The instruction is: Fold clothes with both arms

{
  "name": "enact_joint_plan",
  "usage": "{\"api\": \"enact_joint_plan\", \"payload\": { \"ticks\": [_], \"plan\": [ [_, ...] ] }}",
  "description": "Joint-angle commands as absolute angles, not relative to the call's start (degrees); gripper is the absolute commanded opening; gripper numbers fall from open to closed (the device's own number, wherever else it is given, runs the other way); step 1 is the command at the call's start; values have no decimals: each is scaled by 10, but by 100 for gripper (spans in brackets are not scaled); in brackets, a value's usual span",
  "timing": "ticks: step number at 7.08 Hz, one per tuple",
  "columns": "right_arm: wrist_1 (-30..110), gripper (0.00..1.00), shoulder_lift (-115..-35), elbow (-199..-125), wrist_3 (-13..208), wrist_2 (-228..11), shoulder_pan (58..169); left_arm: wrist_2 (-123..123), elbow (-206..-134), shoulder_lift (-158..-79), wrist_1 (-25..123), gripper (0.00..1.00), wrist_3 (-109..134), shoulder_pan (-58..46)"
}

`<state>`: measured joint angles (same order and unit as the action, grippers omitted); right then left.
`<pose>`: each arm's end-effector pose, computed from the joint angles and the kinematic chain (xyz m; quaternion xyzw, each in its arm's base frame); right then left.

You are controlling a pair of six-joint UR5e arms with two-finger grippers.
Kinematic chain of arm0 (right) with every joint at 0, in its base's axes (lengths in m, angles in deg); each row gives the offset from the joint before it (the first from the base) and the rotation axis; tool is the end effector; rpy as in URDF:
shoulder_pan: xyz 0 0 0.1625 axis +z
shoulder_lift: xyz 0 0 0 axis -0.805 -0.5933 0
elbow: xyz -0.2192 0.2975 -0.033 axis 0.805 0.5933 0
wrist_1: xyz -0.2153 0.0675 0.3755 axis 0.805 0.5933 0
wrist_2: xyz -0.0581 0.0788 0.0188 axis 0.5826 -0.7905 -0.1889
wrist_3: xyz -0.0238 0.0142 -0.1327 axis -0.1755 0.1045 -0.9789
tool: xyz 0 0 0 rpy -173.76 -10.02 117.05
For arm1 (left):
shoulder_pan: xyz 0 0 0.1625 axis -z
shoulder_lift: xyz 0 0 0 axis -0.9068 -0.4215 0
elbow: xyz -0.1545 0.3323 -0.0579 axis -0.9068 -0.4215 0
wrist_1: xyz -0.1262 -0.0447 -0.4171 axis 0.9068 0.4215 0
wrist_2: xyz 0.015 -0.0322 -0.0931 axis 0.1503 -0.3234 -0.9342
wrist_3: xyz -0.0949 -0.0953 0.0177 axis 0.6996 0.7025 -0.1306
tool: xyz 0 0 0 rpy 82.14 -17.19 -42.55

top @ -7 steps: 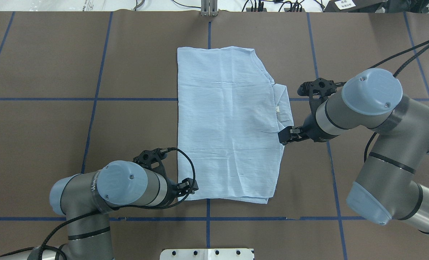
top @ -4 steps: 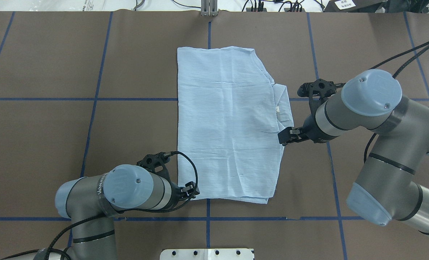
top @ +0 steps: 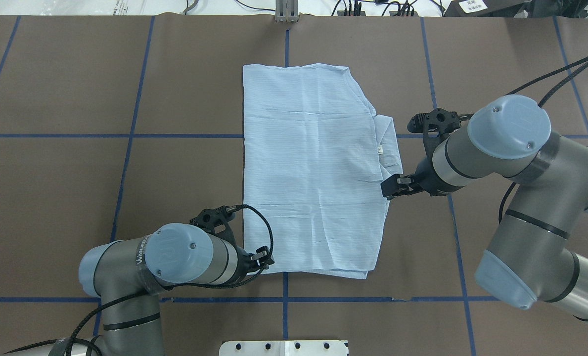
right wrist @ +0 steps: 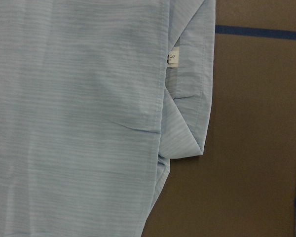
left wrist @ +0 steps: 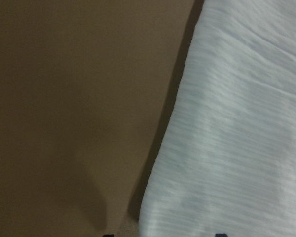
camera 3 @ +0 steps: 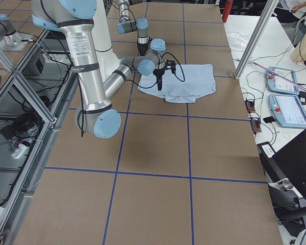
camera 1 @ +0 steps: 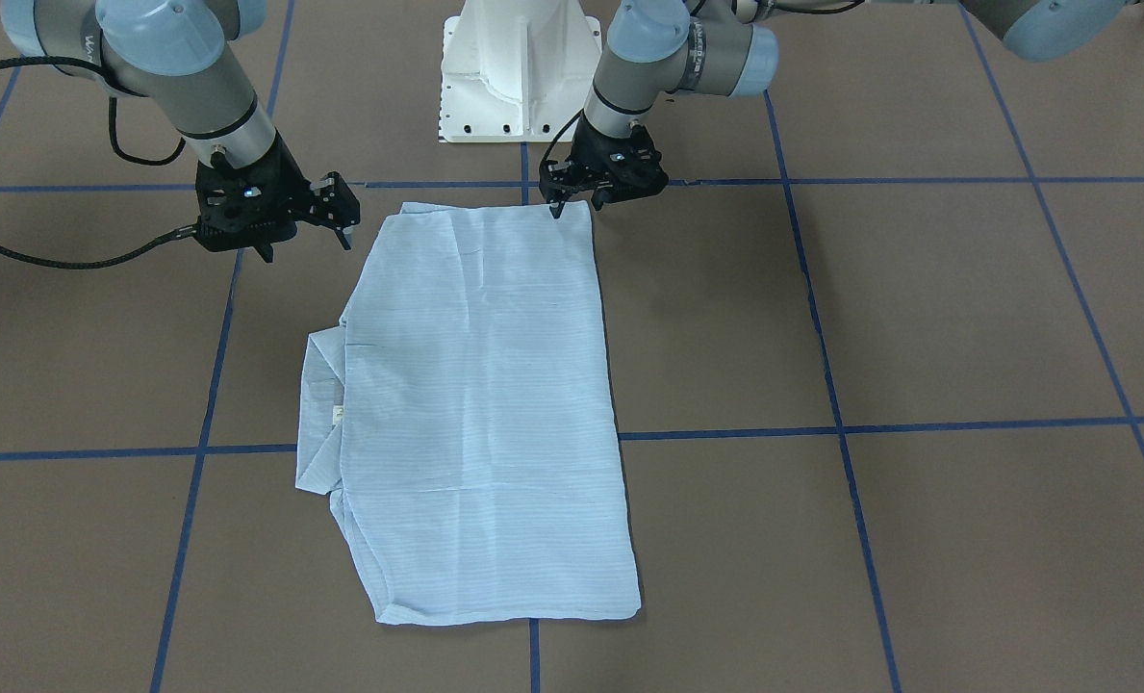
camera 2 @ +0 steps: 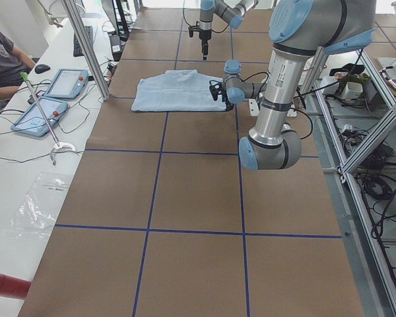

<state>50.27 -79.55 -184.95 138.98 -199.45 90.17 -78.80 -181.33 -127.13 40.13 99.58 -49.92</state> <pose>-0.4121 -0.4029 0.2638 0.0475 -0.4128 -0.0406 0.9087 0.6084 -0.2777 0.2074 -0.0644 0.4826 -0.1612 0.8585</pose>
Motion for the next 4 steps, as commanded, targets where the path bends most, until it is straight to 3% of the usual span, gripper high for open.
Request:
{"api": "enact_joint_plan", "payload": {
  "ticks": [1, 3, 4],
  "plan": [
    [503, 100, -795, -1849, 1387, -1994, 902, -787, -1804, -1278, 401, 71, 996, -500],
    [503, 100, -796, -1848, 1385, -1994, 903, -788, -1804, -1278, 401, 71, 996, -500],
    [503, 100, -796, -1849, 1385, -1994, 903, -789, -1804, -1278, 401, 65, 996, -500]
  ]
}}
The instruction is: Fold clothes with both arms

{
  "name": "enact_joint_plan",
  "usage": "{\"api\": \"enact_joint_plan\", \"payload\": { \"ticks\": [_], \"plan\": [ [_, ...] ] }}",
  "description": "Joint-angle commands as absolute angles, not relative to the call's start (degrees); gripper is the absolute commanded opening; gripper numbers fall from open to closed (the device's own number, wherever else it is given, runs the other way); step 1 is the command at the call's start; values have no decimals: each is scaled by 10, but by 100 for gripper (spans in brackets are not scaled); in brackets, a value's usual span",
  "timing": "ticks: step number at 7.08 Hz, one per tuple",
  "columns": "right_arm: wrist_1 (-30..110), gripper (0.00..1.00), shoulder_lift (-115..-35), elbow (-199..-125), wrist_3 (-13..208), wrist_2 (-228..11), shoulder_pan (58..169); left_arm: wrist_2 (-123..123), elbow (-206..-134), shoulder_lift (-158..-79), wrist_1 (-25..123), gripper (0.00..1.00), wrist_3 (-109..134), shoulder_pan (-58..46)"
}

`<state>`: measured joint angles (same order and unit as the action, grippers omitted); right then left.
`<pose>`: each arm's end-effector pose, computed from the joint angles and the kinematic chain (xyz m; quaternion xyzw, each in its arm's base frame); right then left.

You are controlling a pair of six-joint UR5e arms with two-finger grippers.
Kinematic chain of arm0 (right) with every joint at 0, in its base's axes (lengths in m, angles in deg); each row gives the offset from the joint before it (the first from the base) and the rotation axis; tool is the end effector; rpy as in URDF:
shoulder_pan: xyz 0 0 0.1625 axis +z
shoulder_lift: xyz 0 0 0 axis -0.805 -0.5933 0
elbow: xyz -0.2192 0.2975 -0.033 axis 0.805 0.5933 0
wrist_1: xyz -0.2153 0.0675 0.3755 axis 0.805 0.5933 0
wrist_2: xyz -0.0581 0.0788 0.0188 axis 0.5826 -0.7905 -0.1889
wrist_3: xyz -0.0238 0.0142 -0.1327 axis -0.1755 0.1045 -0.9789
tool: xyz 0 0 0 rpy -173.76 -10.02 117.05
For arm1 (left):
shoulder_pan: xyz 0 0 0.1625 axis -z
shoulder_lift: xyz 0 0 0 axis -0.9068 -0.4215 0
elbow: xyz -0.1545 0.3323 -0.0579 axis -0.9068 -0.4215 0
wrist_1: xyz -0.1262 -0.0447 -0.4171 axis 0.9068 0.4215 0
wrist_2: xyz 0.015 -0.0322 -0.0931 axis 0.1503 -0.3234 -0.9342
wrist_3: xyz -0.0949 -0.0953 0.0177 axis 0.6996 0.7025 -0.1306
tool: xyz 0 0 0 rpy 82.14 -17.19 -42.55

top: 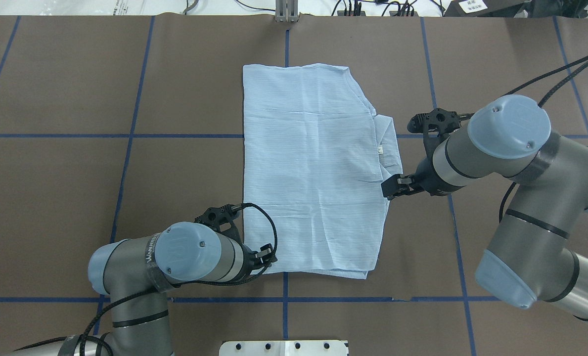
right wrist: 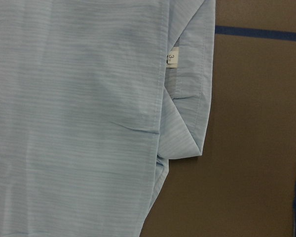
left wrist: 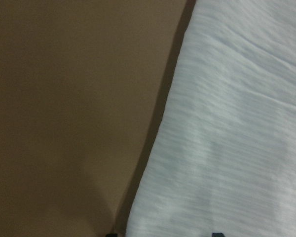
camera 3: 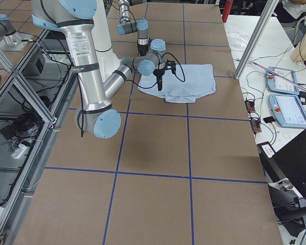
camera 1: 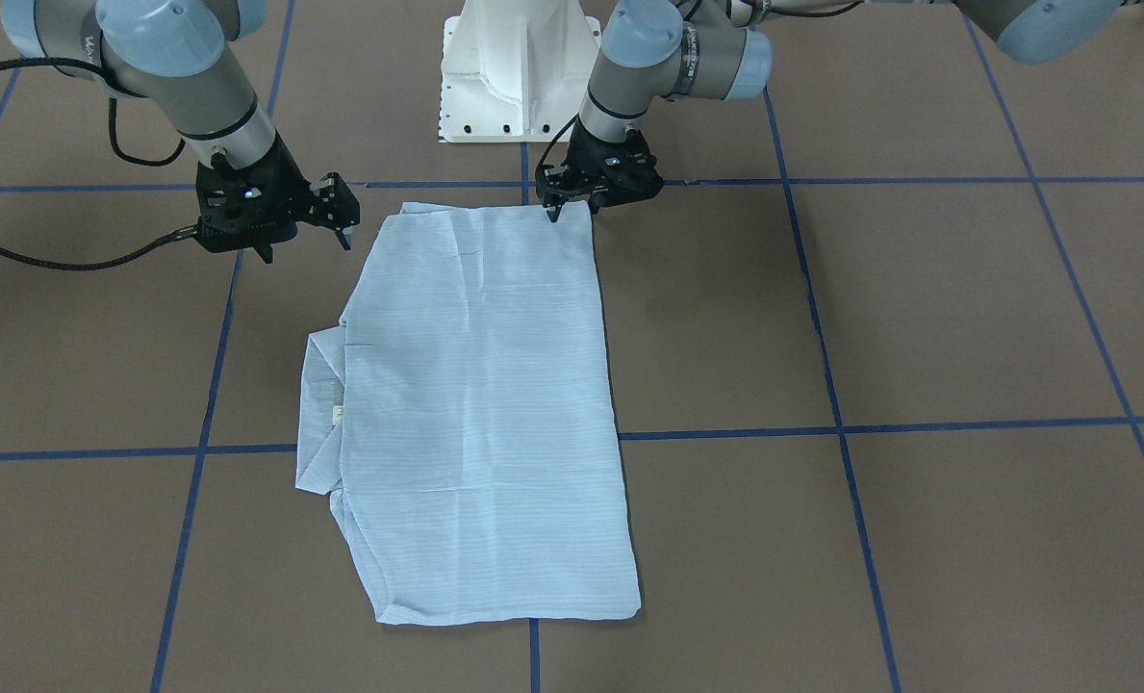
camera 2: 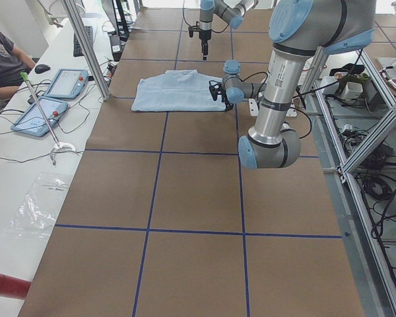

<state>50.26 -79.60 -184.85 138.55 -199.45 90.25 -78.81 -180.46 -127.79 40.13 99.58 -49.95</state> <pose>-0.4118 -0.4036 0.2651 0.0487 -0.4118 -0.0431 0.9090 0.6132 -0.2786 0.2071 -0.0648 0.4810 -0.1612 0.8593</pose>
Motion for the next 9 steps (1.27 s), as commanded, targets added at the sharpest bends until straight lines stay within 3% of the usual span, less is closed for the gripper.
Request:
{"api": "enact_joint_plan", "payload": {
  "ticks": [1, 3, 4, 6, 9],
  "plan": [
    [503, 100, -796, -1849, 1385, -1994, 903, -789, -1804, -1278, 401, 54, 996, -500],
    [503, 100, -795, -1849, 1385, -1994, 903, -788, -1805, -1278, 401, 32, 996, -500],
    [503, 100, -795, -1850, 1385, -1994, 903, -788, -1806, -1278, 401, 27, 996, -499],
    [503, 100, -795, -1852, 1392, -1994, 903, -787, -1810, -1278, 401, 0, 996, -498],
    [502, 100, -785, -1853, 1517, -1989, 878, -789, -1823, -1282, 401, 0, 996, -496]
  ]
}}
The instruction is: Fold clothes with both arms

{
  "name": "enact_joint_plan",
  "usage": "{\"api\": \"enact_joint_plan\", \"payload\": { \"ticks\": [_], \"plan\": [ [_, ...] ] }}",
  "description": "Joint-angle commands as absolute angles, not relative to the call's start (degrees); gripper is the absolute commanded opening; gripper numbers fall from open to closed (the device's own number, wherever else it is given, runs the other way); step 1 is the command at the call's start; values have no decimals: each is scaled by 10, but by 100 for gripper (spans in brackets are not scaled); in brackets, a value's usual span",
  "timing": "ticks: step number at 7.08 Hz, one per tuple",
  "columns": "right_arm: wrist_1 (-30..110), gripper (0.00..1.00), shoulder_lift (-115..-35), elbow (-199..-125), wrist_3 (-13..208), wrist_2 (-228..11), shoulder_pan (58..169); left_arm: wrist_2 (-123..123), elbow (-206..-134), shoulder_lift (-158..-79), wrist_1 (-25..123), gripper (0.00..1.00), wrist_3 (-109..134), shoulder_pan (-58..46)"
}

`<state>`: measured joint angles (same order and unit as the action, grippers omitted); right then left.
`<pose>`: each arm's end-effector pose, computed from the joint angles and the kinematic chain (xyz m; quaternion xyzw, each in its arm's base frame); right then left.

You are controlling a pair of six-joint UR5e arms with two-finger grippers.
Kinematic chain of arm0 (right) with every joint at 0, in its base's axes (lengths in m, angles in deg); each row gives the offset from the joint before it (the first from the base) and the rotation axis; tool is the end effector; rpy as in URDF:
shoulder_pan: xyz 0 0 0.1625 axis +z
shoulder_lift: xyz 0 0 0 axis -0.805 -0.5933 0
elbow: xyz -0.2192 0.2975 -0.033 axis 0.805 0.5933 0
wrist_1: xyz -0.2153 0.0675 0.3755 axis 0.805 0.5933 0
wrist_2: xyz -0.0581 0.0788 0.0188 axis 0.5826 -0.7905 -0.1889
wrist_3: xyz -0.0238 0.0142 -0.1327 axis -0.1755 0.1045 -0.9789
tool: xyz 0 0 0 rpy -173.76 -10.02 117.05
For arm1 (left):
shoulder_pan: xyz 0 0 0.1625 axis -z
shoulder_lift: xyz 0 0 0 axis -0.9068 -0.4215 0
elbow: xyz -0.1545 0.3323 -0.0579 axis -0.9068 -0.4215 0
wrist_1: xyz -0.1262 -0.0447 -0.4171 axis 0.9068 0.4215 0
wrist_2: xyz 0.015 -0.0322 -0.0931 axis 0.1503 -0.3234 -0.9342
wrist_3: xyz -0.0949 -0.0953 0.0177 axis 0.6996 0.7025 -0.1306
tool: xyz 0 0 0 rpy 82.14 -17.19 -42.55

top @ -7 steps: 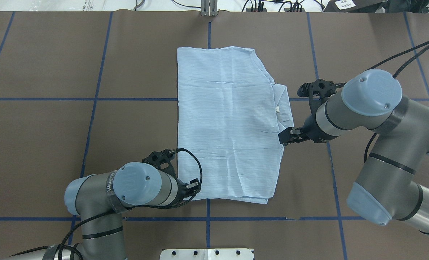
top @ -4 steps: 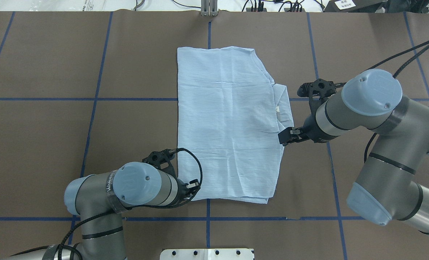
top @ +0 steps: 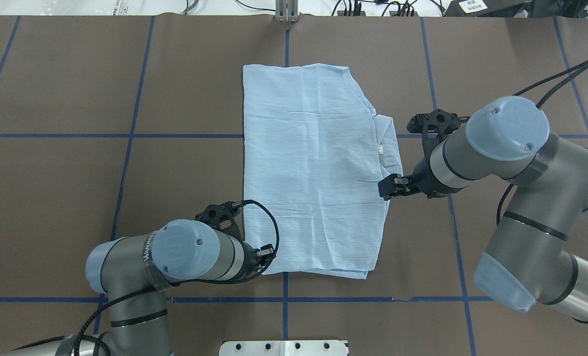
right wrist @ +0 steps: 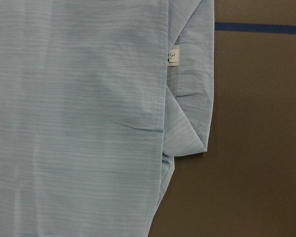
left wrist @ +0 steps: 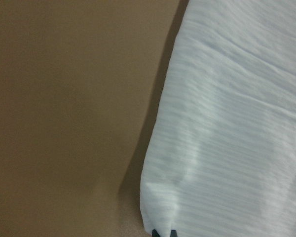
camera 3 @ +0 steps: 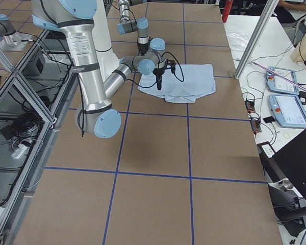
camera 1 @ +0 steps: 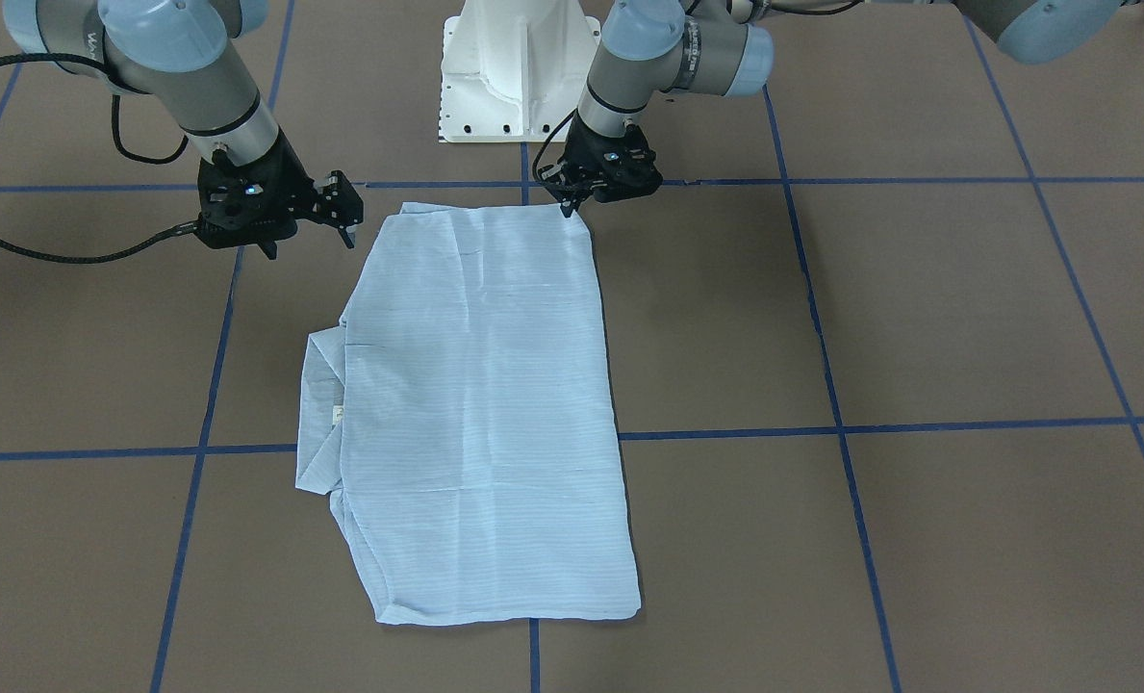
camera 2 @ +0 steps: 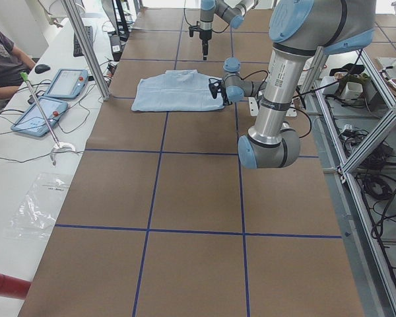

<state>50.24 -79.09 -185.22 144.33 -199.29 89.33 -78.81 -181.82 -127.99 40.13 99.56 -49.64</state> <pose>-0.4175 -0.3969 0.2570 0.0299 -0.4191 -0.0057 0.9074 0.6052 -0.2802 0.1933 -0.0624 0.4930 -0.1608 0.8527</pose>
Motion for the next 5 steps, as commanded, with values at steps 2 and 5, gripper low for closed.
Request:
{"api": "enact_joint_plan", "payload": {
  "ticks": [2, 5],
  "plan": [
    [503, 100, -760, -1853, 1659, -1966, 841, -788, -1823, -1286, 401, 0, 996, -496],
    [512, 100, -730, -1821, 1910, -1805, 715, -788, -1823, -1286, 401, 0, 996, -495]
  ]
}}
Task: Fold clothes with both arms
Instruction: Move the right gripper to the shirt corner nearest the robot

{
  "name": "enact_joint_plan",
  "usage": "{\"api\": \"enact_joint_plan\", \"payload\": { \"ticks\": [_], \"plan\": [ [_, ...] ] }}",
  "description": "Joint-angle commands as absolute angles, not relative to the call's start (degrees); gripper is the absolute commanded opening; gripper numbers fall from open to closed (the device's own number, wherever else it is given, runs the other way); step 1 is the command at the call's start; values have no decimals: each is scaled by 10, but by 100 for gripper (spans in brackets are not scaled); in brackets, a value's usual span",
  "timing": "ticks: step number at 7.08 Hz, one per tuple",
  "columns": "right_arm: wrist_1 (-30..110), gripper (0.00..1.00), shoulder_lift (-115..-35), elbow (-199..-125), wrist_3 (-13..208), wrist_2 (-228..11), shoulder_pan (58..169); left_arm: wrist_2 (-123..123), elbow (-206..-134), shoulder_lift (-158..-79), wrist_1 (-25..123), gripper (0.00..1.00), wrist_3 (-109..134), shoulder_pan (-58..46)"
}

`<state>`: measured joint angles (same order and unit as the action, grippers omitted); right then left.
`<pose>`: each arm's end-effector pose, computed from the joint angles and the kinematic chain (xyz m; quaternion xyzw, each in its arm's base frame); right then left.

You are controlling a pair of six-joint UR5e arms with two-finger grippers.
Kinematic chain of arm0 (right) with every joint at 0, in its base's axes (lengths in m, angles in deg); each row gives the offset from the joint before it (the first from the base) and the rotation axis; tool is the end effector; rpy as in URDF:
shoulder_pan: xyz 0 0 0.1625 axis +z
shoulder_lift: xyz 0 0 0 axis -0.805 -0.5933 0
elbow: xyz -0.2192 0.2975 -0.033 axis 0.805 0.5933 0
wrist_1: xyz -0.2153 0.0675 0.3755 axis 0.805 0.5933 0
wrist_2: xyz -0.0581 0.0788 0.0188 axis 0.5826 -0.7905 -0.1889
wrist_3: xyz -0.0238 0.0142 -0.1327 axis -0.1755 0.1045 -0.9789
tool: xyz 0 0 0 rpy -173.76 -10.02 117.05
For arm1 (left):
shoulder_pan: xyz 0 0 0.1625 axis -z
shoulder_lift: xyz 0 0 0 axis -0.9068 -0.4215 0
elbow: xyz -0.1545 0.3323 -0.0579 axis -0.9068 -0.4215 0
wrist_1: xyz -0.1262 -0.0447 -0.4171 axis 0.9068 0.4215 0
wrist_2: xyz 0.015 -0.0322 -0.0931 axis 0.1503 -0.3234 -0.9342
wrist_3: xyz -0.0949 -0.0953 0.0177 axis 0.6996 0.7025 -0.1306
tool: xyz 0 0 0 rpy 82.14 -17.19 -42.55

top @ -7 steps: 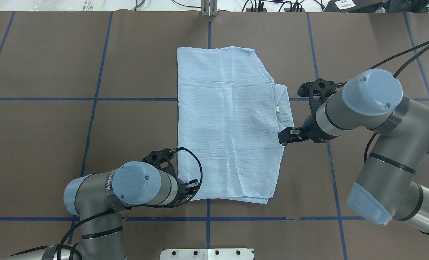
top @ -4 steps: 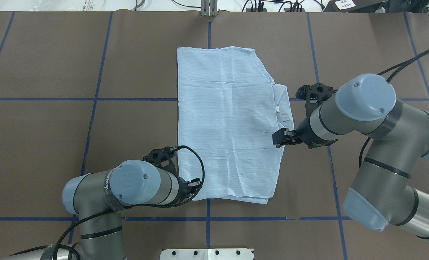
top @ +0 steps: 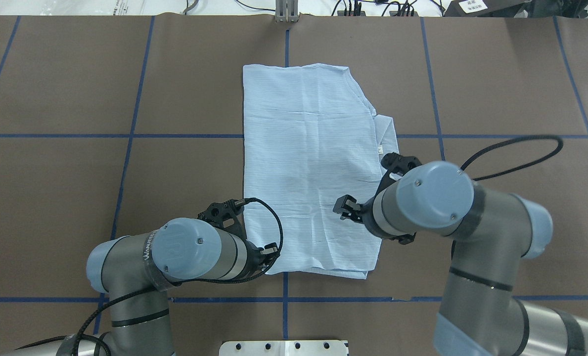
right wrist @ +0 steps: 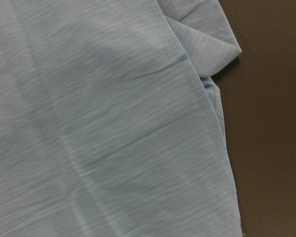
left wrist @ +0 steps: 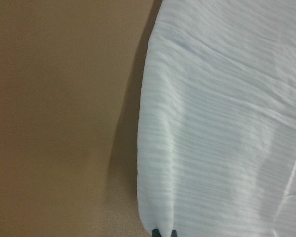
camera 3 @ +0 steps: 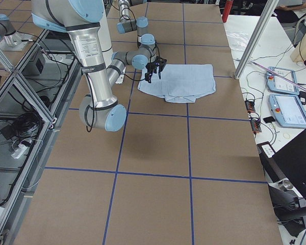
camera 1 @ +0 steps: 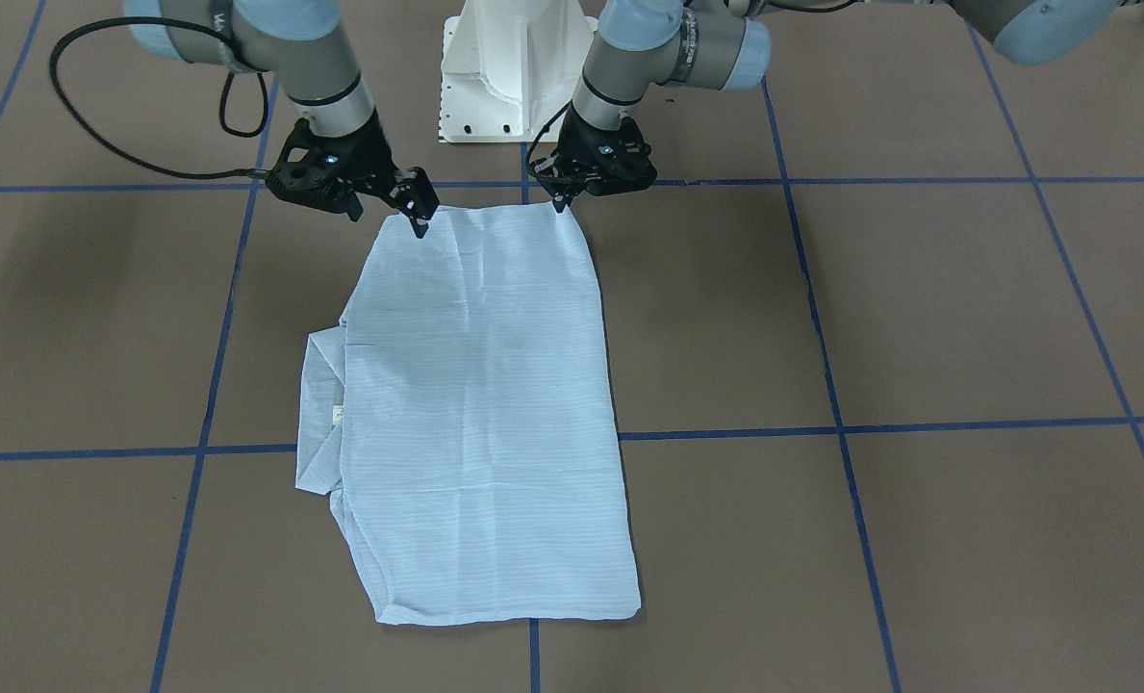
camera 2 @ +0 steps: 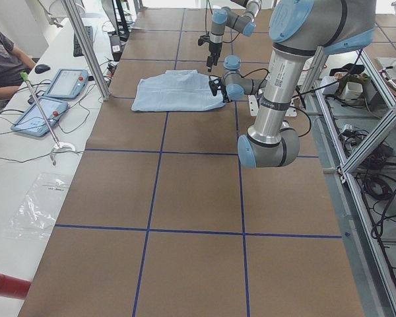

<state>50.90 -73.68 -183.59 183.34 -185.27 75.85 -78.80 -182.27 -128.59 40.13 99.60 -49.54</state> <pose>-0.5068 -0.3262 0.2237 -0.0436 -0.4113 0.2388 0.8786 0.6027 -0.2807 0.1827 -0.0614 0.5010 -0.1602 0.8483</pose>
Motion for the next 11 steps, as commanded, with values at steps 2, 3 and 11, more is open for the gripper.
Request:
{"api": "enact_joint_plan", "payload": {
  "ticks": [2, 3, 11],
  "plan": [
    [512, 100, -732, -1815, 1962, -1806, 692, -788, -1823, -1285, 401, 0, 996, -493],
    [512, 100, -733, -1810, 1967, -1806, 687, -787, -1823, -1285, 401, 0, 996, -493],
    [560, 100, -730, -1780, 1985, -1808, 658, -787, -1823, -1284, 401, 0, 996, -489]
  ]
}}
